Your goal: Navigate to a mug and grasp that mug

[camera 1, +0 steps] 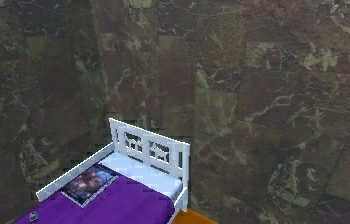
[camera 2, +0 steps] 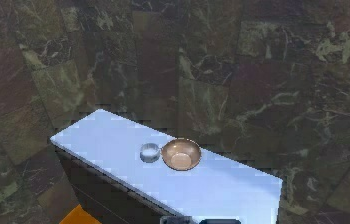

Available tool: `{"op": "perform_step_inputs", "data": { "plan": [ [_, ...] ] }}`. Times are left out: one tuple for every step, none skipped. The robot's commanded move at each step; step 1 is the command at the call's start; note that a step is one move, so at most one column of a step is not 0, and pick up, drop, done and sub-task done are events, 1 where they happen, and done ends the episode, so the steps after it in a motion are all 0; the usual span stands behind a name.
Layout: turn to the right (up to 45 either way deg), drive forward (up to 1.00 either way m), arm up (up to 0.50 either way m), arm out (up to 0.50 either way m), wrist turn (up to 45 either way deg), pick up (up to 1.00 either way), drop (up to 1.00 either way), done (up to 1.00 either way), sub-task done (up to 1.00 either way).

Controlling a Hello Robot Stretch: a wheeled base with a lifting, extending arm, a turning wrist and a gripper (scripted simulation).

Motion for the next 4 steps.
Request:
{"op": "perform_step_inputs", "data": {
  "plan": [
    [0.0,0.0,0.0,0.4,0.0,0.0,0.0,0.0,0.0],
    [0.0,0.0,0.0,0.0,45.0,0.0,0.0,0.0,0.0],
    [0.0,0.0,0.0,0.0,45.0,0.0,0.0,0.0,0.0],
    [0.0,0.0,0.0,0.0,45.0,0.0,0.0,0.0,0.0]
  ]
}}
